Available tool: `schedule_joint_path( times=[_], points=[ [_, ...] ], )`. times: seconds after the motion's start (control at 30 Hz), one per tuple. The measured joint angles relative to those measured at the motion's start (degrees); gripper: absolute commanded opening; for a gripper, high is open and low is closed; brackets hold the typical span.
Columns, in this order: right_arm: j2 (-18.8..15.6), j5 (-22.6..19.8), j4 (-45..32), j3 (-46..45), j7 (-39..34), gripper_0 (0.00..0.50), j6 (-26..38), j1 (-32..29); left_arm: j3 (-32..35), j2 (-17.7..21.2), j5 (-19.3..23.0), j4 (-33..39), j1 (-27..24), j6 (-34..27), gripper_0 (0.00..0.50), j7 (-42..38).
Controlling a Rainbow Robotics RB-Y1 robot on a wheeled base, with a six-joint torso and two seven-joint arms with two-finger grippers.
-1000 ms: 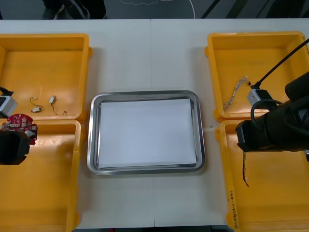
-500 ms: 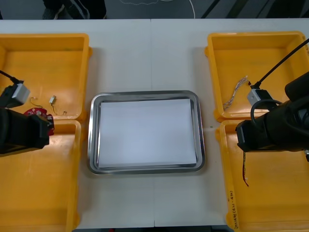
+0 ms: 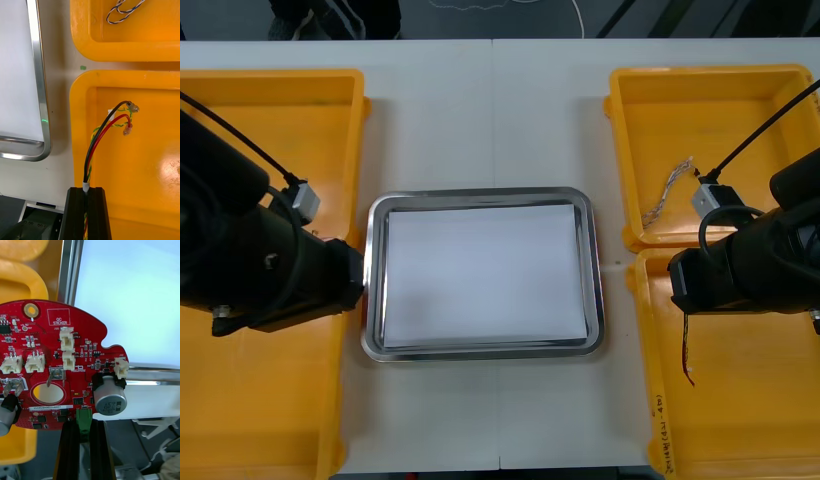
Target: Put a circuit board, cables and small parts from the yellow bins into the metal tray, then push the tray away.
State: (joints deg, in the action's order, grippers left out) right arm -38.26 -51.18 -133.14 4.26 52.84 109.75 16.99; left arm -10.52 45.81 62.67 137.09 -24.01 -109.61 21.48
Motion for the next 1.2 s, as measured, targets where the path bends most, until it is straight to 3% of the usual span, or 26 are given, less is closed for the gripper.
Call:
schedule_joint_path(
  times=[0.3, 0.63, 0.93, 1.2],
  points=[
    [0.0, 0.0, 0.0, 0.0, 0.0, 0.0, 0.0, 0.0, -11.3, -0.8, 0.8, -5.6, -9.3, 0.0, 0.0, -2.5],
    [0.0, 0.3, 0.0, 0.0, 0.0, 0.0, 0.0, 0.0, -13.1, -7.4, -5.4, -8.8, -9.6, 0.0, 0.0, -0.7],
    [0.0, 0.8, 0.0, 0.0, 0.0, 0.0, 0.0, 0.0, -15.8, -11.9, -12.4, -16.1, -9.6, 0.0, 0.0, 14.4],
    [0.0, 0.8, 0.0, 0.0, 0.1, 0.0, 0.0, 0.0, -19.6, -15.4, -16.3, -21.0, -9.6, 0.0, 0.0, 15.5]
  ],
)
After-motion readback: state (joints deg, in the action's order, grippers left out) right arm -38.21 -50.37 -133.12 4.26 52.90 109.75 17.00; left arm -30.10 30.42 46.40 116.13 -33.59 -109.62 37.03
